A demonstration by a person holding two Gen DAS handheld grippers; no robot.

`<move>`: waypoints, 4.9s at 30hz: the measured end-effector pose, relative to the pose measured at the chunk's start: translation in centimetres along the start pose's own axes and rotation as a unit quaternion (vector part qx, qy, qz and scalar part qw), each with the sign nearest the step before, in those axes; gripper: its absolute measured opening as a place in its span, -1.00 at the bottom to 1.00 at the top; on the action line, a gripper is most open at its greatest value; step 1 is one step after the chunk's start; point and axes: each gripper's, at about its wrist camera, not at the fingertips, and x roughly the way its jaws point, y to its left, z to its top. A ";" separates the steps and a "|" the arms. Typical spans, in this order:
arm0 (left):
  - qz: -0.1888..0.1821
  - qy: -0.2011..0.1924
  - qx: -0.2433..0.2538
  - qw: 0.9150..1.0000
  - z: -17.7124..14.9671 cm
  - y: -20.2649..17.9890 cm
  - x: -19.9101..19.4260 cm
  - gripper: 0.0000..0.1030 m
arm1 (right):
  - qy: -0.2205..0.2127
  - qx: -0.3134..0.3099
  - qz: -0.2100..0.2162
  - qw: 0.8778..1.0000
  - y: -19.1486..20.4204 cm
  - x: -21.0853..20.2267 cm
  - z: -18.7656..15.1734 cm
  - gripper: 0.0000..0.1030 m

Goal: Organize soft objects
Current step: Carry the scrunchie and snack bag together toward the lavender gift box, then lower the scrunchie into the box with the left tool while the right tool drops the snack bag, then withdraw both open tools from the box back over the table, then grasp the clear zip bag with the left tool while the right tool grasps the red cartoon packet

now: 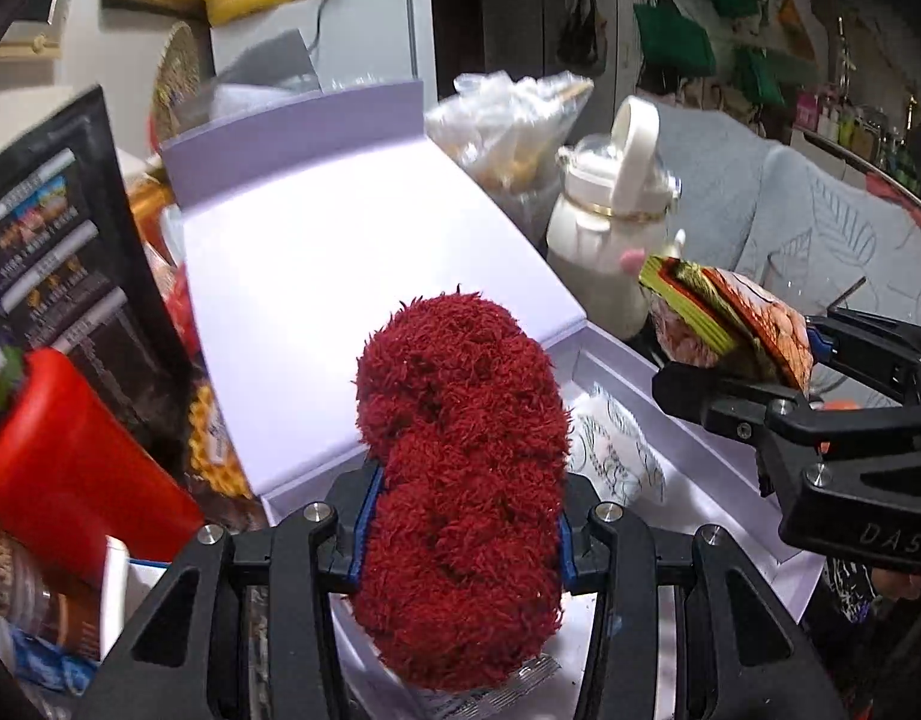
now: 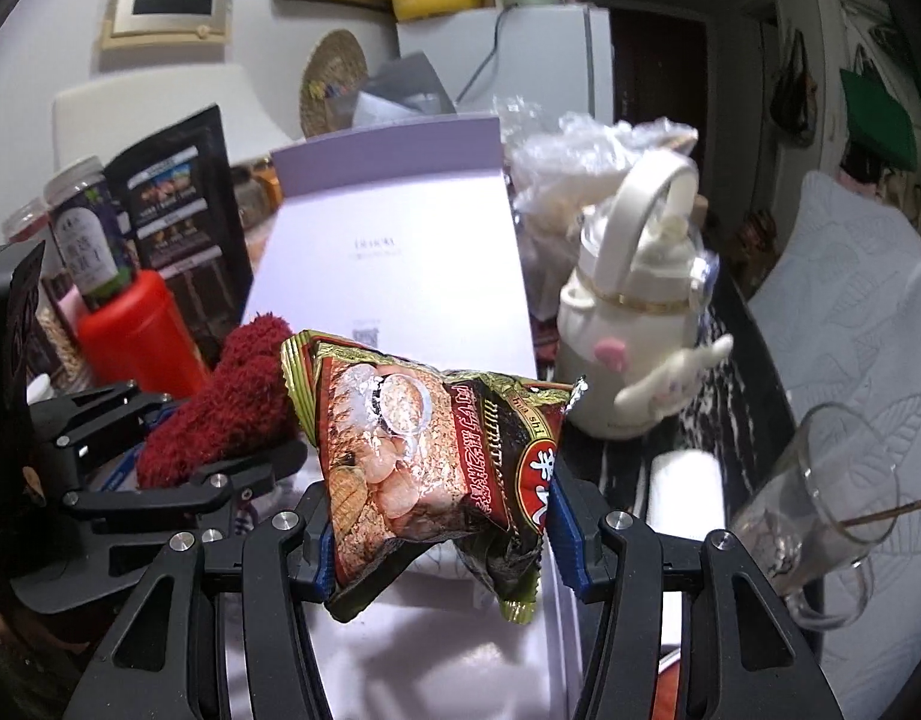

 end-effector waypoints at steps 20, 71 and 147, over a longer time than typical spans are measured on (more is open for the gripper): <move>-0.021 0.089 -0.014 0.996 -1.3 -0.2 3.9 -0.15 | 0.051 0.009 -0.029 0.998 -1.1 3.9 -1.5 0.05; 0.051 0.028 0.000 0.998 0.7 -0.2 -4.8 0.57 | 0.051 -0.012 -0.067 0.996 0.7 -2.1 0.9 0.38; -0.071 -0.040 0.037 0.996 -15.6 -8.7 -23.3 0.92 | -0.050 0.052 -0.154 0.985 9.2 -26.8 -20.8 0.78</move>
